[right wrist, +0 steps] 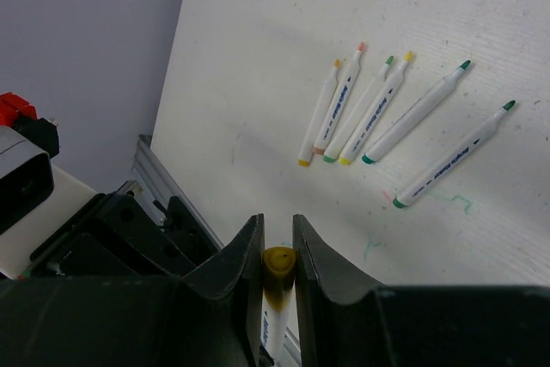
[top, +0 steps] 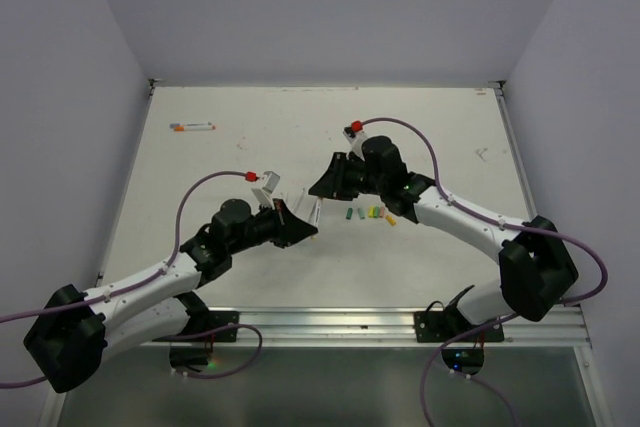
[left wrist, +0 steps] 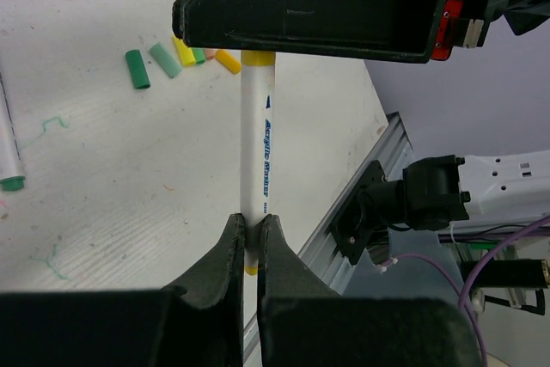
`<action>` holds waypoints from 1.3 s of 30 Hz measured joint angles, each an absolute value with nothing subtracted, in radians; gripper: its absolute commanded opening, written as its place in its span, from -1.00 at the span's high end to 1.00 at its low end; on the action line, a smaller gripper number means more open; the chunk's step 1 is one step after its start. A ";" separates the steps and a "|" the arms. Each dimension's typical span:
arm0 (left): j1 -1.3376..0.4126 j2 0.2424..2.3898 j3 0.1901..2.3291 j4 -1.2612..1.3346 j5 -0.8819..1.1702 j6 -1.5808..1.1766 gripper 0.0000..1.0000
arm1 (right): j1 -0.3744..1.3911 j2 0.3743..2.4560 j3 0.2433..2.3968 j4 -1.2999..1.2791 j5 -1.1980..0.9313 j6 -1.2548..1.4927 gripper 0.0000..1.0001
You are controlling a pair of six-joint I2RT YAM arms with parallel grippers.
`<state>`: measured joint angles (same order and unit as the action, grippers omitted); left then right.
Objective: Open the pen caps
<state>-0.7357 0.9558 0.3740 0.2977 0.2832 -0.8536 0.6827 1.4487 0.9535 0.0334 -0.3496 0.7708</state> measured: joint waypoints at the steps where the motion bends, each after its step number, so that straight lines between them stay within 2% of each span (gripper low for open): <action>1: -0.736 0.956 0.374 0.298 0.283 -0.854 1.00 | 0.683 1.449 0.953 0.036 -0.350 0.772 1.00; 3: -0.736 0.957 0.374 0.298 0.283 -0.853 0.99 | 0.685 1.452 0.952 0.043 -0.350 0.776 1.00; 4: -0.736 0.958 0.374 0.297 0.283 -0.853 0.85 | 0.685 1.453 0.949 0.046 -0.350 0.779 1.00; 5: -0.736 0.962 0.375 0.297 0.284 -0.852 0.60 | 0.685 1.453 0.945 0.050 -0.350 0.779 1.00; 8: -0.736 0.977 0.379 0.297 0.289 -0.845 0.37 | 0.686 1.452 0.936 0.054 -0.350 0.785 1.00; 17: -0.736 0.992 0.400 0.307 0.297 -0.842 0.28 | 0.689 1.425 0.908 0.057 -0.364 0.805 1.00; 21: -0.736 1.035 0.410 0.335 0.312 -0.843 0.28 | 0.689 1.414 0.908 0.079 -0.378 0.820 1.00; 23: -0.736 1.054 0.410 0.348 0.321 -0.846 0.41 | 0.689 1.414 0.908 0.091 -0.386 0.830 1.00; 24: -0.736 1.060 0.410 0.355 0.326 -0.847 0.53 | 0.689 1.414 0.906 0.097 -0.387 0.833 1.00; 25: -0.736 1.065 0.410 0.364 0.332 -0.852 0.88 | 0.689 1.414 0.902 0.105 -0.387 0.836 1.00; 26: -0.736 1.068 0.410 0.376 0.344 -0.852 1.00 | 0.689 1.413 0.894 0.117 -0.385 0.839 1.00; 39: -0.737 1.060 0.407 0.381 0.350 -0.880 1.00 | 0.696 1.391 0.815 0.250 -0.330 0.865 1.00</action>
<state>-0.7372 1.0603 0.4068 0.3805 0.3500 -0.8799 0.6956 1.3911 0.8154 0.2497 -0.3302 0.8654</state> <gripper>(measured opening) 0.097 0.203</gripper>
